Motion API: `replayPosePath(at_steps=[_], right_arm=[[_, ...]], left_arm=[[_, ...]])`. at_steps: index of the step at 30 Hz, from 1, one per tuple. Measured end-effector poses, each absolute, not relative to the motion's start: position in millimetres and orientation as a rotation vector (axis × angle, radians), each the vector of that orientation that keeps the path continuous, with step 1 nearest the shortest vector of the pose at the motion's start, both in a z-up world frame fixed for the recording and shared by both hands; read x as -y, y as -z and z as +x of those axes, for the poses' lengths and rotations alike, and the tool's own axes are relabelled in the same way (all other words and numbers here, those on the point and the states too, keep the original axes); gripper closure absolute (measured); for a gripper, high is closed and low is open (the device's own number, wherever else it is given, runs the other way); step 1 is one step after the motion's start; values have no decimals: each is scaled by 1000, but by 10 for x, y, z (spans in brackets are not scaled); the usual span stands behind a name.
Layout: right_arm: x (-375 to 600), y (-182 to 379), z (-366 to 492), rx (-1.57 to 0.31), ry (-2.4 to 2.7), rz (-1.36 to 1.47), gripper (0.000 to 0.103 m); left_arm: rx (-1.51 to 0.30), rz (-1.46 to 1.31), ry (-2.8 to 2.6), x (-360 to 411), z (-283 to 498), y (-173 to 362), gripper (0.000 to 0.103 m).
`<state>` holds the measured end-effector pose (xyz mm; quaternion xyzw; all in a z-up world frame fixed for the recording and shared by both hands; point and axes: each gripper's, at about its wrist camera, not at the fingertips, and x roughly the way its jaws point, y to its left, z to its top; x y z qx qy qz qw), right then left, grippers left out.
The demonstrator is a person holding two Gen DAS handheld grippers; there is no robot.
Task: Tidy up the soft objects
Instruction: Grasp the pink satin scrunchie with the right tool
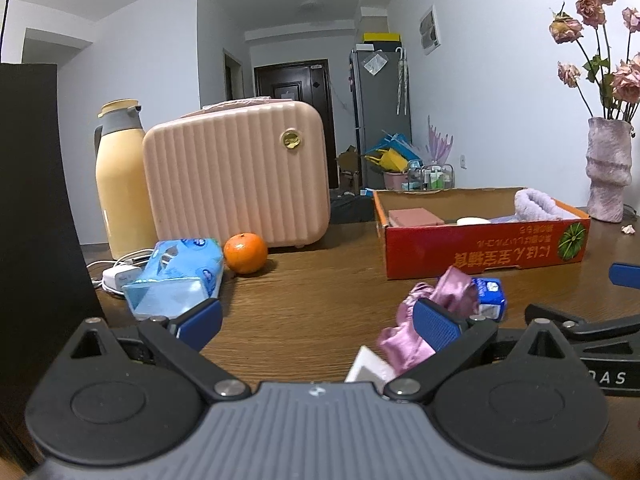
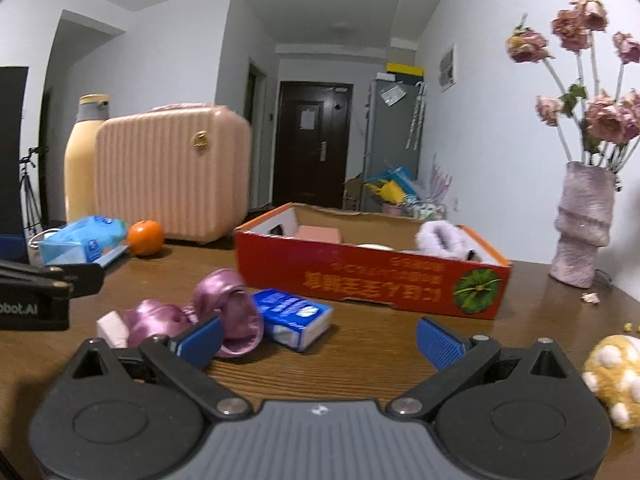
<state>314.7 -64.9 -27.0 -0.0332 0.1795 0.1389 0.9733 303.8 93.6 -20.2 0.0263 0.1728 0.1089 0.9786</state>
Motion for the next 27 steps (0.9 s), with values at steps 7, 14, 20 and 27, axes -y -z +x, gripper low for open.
replayPosePath(at_steps=[7,14,20,27], right_arm=[[375,275,3209,-400,-331,-63,0],[115,265,3273,-403,-350,-60,0],[-60,288,3404,-446,-345,-54,0],[-177,351,3625,-527,-340,-7,0]], left_arm=[[-370,47,-223,-1144,3049,228,0],[-381,19,-256,-1357,3056,227,0],[-404,-10,-286,-1556,3092,240,0],[-430,-33,-306,-1674,3114,257,0]])
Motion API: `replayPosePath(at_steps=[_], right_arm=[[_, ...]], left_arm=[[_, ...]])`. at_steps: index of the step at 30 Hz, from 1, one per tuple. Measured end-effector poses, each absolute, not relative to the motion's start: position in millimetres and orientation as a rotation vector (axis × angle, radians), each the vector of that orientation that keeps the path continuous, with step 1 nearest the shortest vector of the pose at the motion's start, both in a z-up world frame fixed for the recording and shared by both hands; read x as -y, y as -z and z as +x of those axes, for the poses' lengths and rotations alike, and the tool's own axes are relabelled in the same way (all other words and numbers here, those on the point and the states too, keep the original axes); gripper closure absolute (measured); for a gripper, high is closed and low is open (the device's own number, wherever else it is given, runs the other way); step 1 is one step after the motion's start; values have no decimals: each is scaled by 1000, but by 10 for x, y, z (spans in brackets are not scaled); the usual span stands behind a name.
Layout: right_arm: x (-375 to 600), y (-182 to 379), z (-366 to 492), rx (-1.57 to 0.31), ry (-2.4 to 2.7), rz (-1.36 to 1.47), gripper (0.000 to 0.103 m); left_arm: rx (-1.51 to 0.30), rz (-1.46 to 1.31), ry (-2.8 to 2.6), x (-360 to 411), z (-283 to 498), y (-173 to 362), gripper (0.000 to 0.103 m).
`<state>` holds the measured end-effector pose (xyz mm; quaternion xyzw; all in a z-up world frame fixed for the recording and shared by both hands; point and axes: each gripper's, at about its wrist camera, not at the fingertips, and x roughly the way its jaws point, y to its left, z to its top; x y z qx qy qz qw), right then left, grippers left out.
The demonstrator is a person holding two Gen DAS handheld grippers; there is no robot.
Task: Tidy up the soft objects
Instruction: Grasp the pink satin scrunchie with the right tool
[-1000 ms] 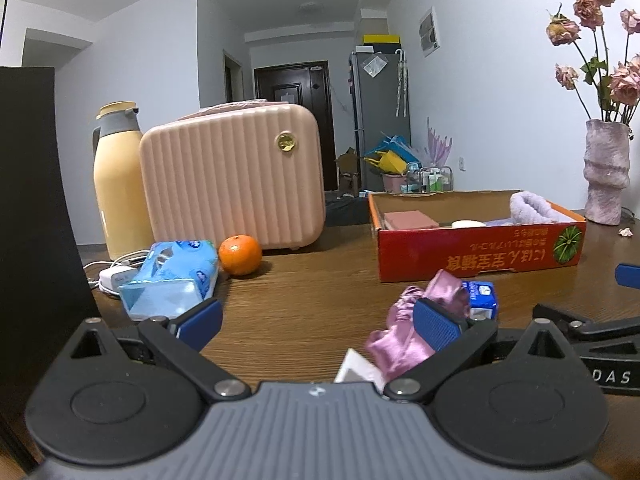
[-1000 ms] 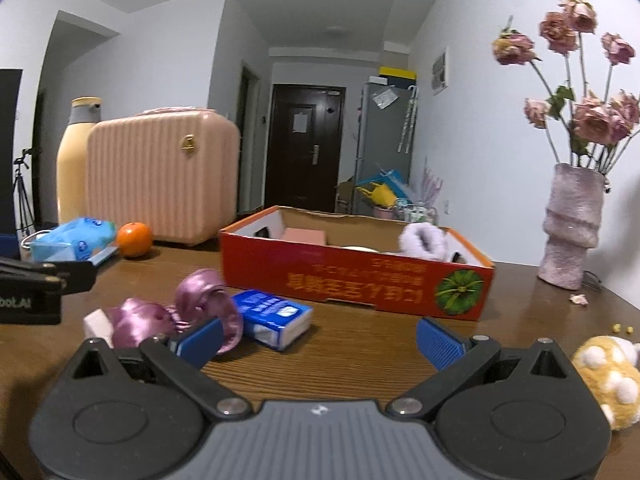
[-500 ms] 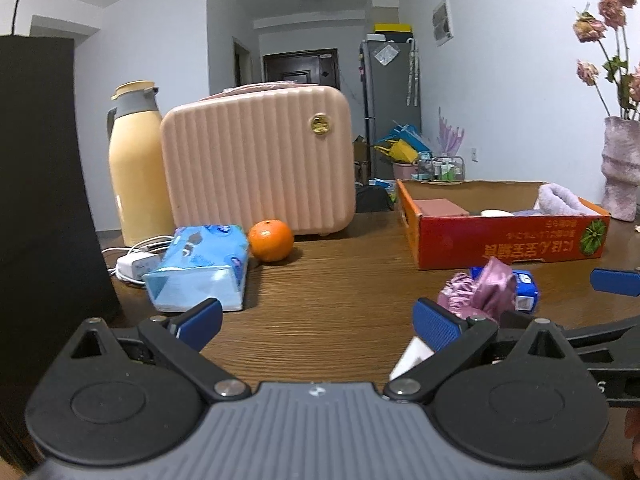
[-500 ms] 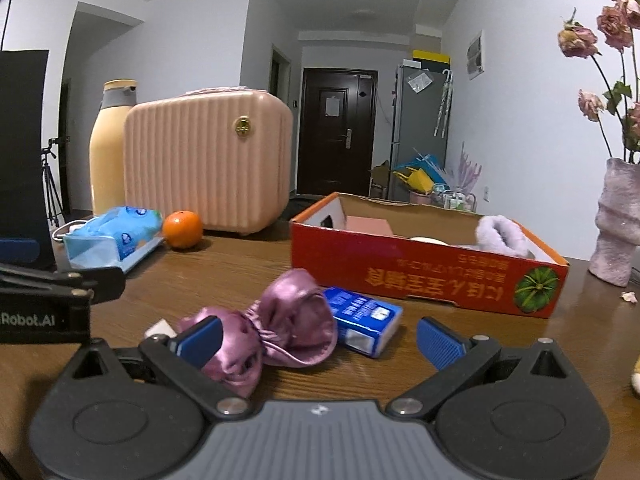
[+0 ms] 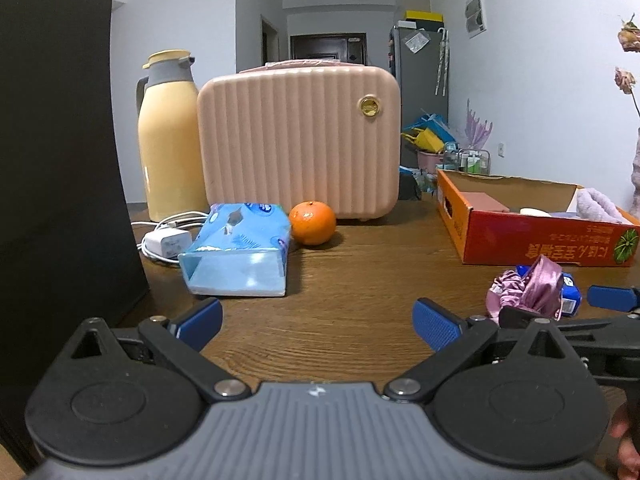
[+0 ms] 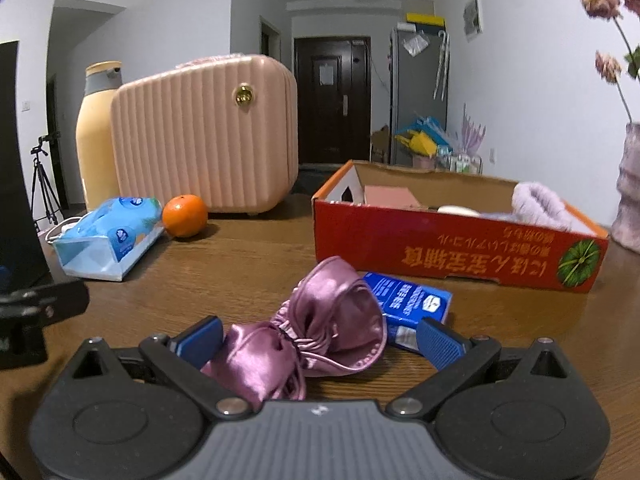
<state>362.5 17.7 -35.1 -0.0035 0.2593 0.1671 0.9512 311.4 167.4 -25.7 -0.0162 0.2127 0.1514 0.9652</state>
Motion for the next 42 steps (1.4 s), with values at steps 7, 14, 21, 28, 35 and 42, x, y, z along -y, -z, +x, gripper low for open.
replayPosePath(at_steps=[7,14,21,28,35,42], right_arm=[[-230,436,3846,-624,-335,51,3],[-250,513,3940,-691,-357,66,22],[-212,499,3900,-679,-387,77,58],[-154,471,3861,-652,-386,93,66],[-59,375,3763,-567,-386,116,67],[82,247,3630,-454,-376,120,67]], left_arm=[[-452,-52,-319,-1738,3153,266,0],[-470,-71,-329,-1769,3172,277,0],[-492,-94,-331,-1809,3193,297,0],[-513,-132,-328,-1863,3209,308,0],[-531,-179,-318,-1923,3225,327,0],[-520,-164,-317,-1885,3223,331,0]])
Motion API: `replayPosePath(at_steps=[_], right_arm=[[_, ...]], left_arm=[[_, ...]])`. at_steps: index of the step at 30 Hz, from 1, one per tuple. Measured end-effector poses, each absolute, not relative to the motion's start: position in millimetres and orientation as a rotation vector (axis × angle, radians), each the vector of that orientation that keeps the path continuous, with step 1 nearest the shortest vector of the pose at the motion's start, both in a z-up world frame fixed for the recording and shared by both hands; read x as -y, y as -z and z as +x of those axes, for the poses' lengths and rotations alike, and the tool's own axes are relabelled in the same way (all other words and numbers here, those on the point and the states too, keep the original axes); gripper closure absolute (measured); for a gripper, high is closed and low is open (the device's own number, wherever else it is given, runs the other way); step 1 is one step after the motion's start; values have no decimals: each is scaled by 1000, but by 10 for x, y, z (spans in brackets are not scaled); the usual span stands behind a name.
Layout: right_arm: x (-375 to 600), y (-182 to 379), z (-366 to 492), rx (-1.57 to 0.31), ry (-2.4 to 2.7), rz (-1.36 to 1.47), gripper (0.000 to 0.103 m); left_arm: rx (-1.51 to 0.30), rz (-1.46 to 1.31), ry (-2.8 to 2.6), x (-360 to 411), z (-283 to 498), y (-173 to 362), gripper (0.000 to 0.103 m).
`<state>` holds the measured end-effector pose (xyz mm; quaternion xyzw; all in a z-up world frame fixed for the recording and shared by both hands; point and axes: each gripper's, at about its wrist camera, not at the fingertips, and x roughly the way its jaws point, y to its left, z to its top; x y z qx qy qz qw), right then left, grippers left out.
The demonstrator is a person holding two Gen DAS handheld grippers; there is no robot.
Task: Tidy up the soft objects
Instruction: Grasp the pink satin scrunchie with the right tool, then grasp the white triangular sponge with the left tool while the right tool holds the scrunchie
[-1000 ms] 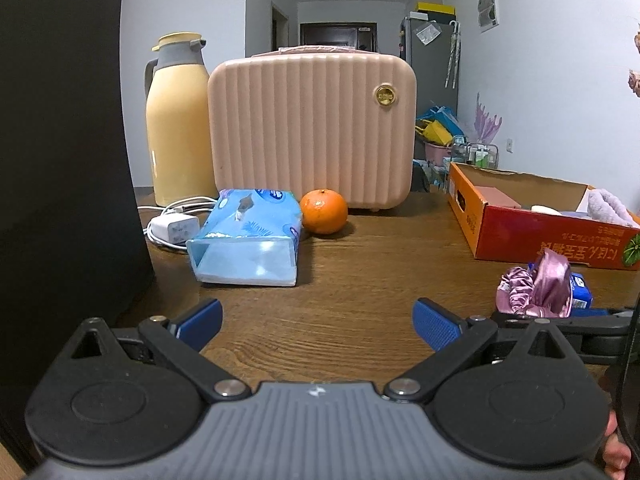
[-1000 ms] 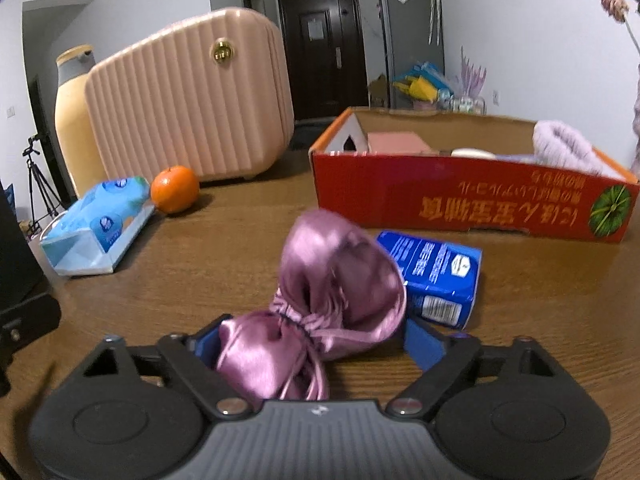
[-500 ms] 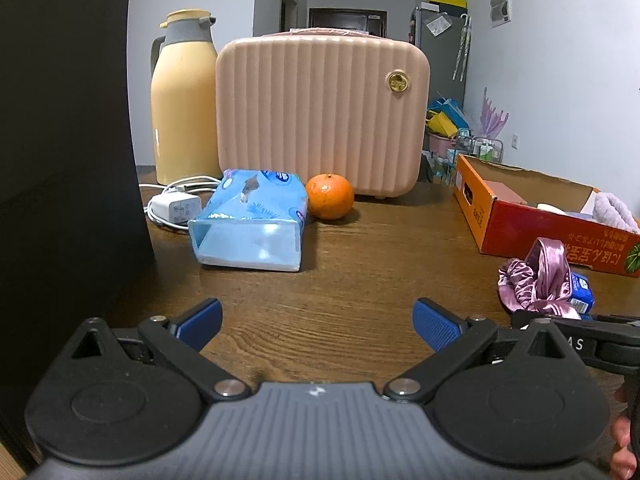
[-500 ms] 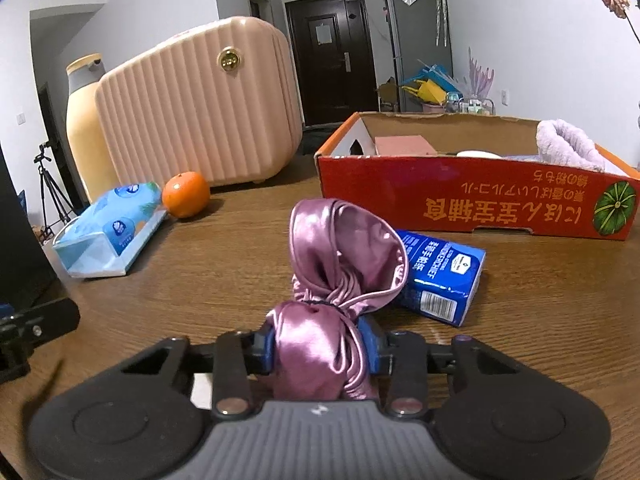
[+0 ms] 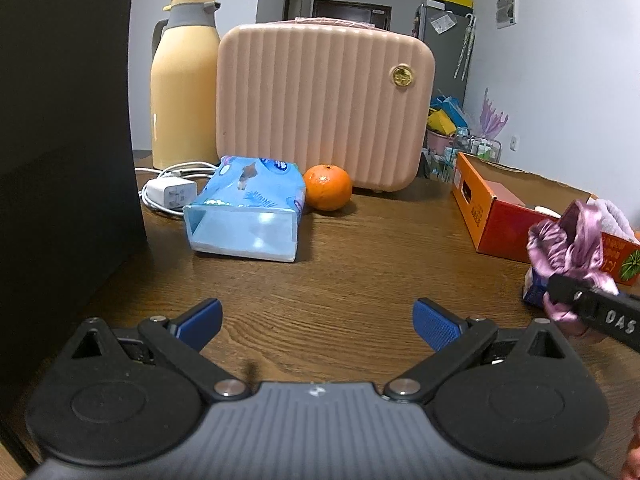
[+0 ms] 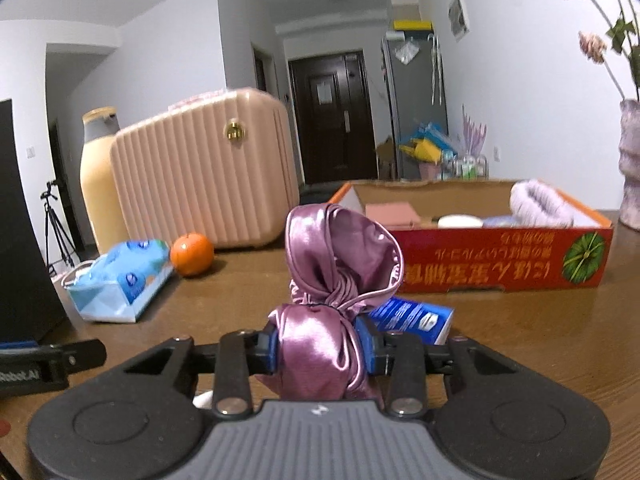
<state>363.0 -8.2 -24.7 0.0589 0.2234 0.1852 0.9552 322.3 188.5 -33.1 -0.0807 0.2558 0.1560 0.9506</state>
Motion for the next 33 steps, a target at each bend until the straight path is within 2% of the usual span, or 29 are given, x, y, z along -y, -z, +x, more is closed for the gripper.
replayPosePath(at_steps=[8,33], right_arm=[[242,206,3555,-417,-358,121,67],[836,194,3448,-396,-284,151,67]], left_arm=[[-478,-79,-312,-1706,3204,327,0],[-506,-77,-244,-1115,3207,371,0]])
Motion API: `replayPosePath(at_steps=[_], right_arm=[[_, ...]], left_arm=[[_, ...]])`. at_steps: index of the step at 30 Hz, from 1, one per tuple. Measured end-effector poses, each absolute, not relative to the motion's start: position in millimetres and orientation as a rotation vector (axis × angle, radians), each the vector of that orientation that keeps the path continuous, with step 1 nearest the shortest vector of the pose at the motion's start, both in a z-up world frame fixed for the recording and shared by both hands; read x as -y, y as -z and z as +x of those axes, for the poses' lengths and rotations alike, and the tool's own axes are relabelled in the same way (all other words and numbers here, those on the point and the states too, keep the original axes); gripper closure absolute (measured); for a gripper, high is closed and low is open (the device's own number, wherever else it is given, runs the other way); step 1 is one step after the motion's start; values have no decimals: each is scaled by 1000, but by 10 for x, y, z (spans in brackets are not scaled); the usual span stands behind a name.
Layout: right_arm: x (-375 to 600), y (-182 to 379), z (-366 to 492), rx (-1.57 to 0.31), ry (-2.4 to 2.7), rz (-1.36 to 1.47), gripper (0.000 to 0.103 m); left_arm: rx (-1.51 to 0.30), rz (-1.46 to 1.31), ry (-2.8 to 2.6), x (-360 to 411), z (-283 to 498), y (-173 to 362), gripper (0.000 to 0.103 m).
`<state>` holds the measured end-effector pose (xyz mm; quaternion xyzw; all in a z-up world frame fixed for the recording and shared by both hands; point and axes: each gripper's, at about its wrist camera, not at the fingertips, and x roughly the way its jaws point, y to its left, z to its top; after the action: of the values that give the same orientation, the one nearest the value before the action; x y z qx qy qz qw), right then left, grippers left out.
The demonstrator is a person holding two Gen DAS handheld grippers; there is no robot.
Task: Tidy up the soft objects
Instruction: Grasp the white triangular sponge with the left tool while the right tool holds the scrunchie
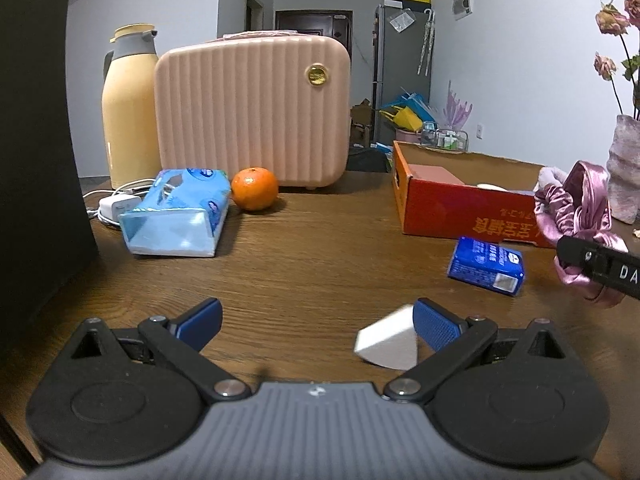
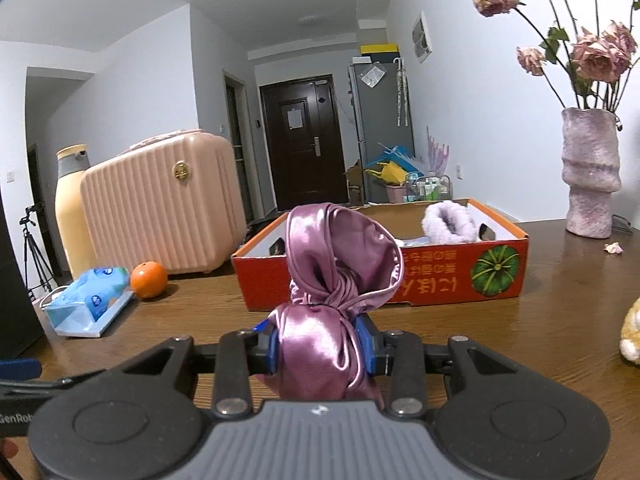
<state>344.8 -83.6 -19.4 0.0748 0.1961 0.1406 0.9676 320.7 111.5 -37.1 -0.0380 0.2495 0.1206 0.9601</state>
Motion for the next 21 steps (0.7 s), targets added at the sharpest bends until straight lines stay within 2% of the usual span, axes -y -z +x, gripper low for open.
replayPosePath(at_steps=[21], right_arm=[[968,223,3461,-419,-279,165,67]], left_arm=[[-642,-56,-201,-931,3557,563,0]])
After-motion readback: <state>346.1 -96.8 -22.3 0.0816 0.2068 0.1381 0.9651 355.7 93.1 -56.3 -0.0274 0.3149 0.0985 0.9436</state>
